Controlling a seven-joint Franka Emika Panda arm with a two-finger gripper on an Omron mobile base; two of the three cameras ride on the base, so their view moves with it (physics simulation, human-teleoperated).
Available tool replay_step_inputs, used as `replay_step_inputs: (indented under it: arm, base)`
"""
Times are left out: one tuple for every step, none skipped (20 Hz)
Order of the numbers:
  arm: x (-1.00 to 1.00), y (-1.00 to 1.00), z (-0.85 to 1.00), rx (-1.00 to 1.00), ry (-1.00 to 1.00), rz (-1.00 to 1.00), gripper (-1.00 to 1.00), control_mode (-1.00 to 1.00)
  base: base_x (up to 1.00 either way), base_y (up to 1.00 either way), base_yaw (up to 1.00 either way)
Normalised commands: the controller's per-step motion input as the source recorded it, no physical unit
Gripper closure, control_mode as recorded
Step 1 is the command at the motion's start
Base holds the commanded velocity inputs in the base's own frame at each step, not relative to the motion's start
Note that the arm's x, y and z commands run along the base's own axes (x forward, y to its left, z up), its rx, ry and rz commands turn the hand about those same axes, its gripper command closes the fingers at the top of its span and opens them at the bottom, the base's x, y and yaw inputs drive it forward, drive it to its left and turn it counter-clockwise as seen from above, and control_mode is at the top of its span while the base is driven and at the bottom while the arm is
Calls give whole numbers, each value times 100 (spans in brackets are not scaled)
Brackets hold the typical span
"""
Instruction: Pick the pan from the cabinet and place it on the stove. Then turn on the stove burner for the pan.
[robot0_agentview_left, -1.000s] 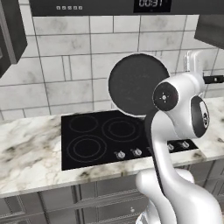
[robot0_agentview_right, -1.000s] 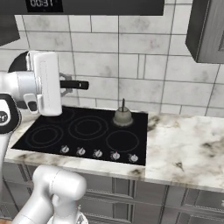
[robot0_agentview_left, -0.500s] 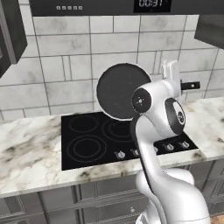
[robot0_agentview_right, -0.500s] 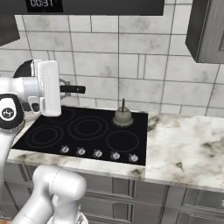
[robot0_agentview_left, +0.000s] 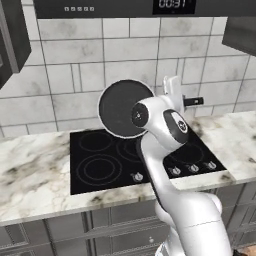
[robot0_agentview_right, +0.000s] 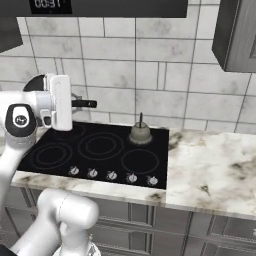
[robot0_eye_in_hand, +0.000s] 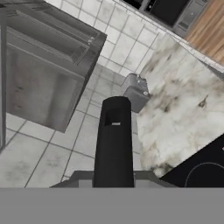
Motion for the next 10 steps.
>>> replay_step_inputs:
  arm:
    - [68, 14, -21, 6, 0, 0, 100, -100]
    - [65, 9, -23, 6, 0, 0, 100, -100]
    - [62, 21, -33, 3, 2, 0, 100, -100]
    - [62, 20, -33, 3, 3, 0, 100, -100]
    - [55, 14, -37, 2, 3, 0, 100, -100]
    - [56, 20, -36, 0, 6, 0, 100, -100]
    - [53, 25, -39, 0, 9, 0, 100, -100]
    - [50, 20, -39, 0, 8, 0, 100, -100]
    - [49, 22, -39, 0, 8, 0, 100, -100]
    - [46, 31, -45, 0, 7, 0, 100, -100]
  base:
    - [0, 0, 0]
    - [0, 0, 0]
    - [0, 0, 0]
    - [0, 0, 0]
    - [0, 0, 0]
    - [0, 0, 0]
    - [0, 0, 0]
    - [0, 0, 0]
    - [0, 0, 0]
    - [0, 0, 0]
